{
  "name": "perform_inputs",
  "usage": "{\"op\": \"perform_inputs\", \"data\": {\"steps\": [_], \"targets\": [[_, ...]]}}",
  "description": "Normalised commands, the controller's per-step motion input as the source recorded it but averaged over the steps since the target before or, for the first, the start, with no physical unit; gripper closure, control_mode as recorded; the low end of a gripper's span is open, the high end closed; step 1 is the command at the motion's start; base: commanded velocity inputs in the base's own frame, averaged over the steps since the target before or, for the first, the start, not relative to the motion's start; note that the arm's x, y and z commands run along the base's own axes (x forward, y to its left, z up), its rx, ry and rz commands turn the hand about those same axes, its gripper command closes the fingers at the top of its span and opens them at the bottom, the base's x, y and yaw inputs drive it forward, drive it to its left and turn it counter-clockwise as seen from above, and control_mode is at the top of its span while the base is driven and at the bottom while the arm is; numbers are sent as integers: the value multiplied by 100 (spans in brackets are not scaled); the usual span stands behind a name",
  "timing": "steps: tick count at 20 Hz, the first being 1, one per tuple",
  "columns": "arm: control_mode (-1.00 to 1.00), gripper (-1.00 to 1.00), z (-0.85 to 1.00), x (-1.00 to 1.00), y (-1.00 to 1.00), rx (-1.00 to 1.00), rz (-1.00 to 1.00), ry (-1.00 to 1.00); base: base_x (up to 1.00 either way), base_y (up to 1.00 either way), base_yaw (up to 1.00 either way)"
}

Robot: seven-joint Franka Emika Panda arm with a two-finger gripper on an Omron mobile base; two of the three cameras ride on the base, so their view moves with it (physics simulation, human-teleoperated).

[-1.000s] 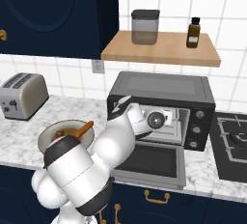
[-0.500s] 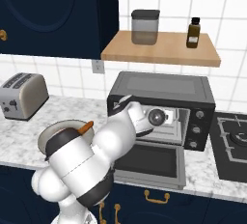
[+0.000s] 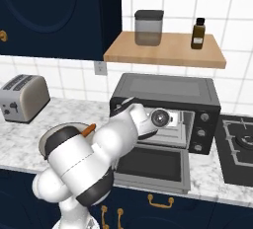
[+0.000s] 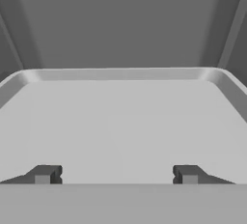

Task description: Pick up the kebab skewer and baguette bread, and place them inside the toaster oven. Close the toaster oven door and start by setting the timer.

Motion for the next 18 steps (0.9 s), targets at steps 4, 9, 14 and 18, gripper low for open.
{"op": "perform_inputs", "data": {"steps": [4,9,14,18], "targets": [[-100,-100,-74,-32,0,0,0,4,0,0,0],[-100,-100,-75,-40,0,0,0,6,0,0,0],[-100,-100,-73,-42,0,0,0,5,0,0,0],[-100,-100,-69,-41,0,0,0,2,0,0,0]]}}
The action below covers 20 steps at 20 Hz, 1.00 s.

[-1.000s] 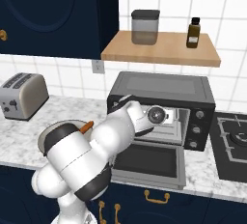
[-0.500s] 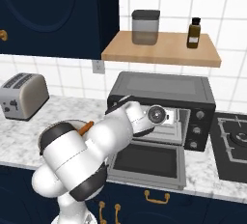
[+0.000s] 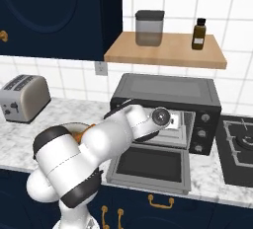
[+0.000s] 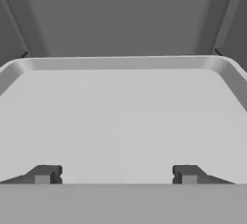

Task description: Pick up the kebab skewer and baguette bread, and place them inside the toaster oven. Close the toaster oven door and start by setting the timer.

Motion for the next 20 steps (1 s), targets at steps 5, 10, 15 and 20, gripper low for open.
{"op": "perform_inputs", "data": {"steps": [5,10,15,20], "targets": [[-100,-100,-70,-45,0,0,0,1,0,0,0],[-100,-100,-73,-54,0,0,0,0,0,0,0],[-100,-100,-68,-55,0,0,0,2,0,0,0],[-100,-100,-69,-53,0,0,0,6,0,0,0]]}}
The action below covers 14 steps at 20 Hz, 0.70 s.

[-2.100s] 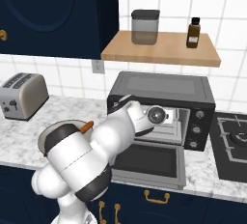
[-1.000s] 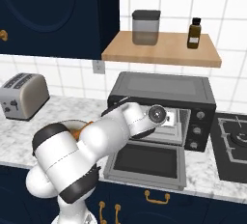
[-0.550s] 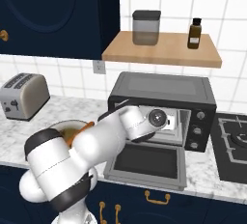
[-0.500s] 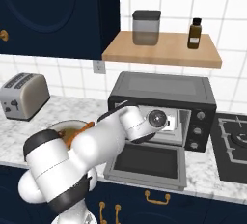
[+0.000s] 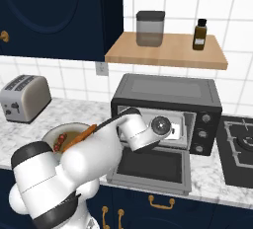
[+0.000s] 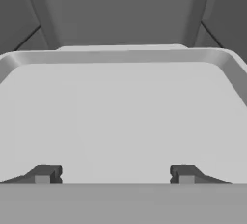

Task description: Pick up the kebab skewer and baguette bread, and place them inside the toaster oven. Close the toaster oven door and start by setting the timer.

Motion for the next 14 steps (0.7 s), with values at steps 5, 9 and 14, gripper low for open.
{"op": "perform_inputs", "data": {"steps": [5,9,14], "targets": [[-100,-100,-53,-49,0,0,0,5,0,0,0],[-100,-100,-56,-52,0,0,0,6,0,0,0],[-100,-100,-53,-62,0,0,0,5,0,0,0]]}}
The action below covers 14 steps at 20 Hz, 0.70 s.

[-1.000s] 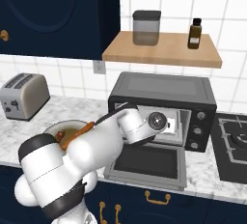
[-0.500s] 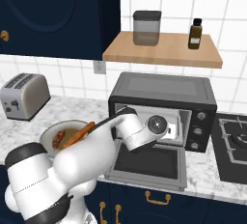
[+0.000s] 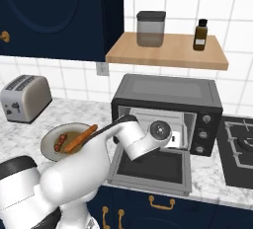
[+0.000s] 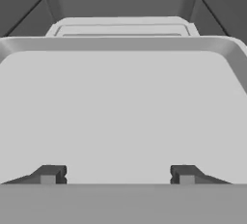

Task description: Pick up the kebab skewer and baguette bread, and place them inside the toaster oven. Close the toaster oven door and start by setting the timer.

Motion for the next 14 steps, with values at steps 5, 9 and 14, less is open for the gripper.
{"op": "perform_inputs", "data": {"steps": [5,9,14], "targets": [[-100,-100,-21,-46,-4,0,0,3,0,0,0],[-100,-100,40,-61,-12,3,0,-11,0,0,0],[-100,-100,51,-62,-7,4,0,-3,0,0,0]]}}
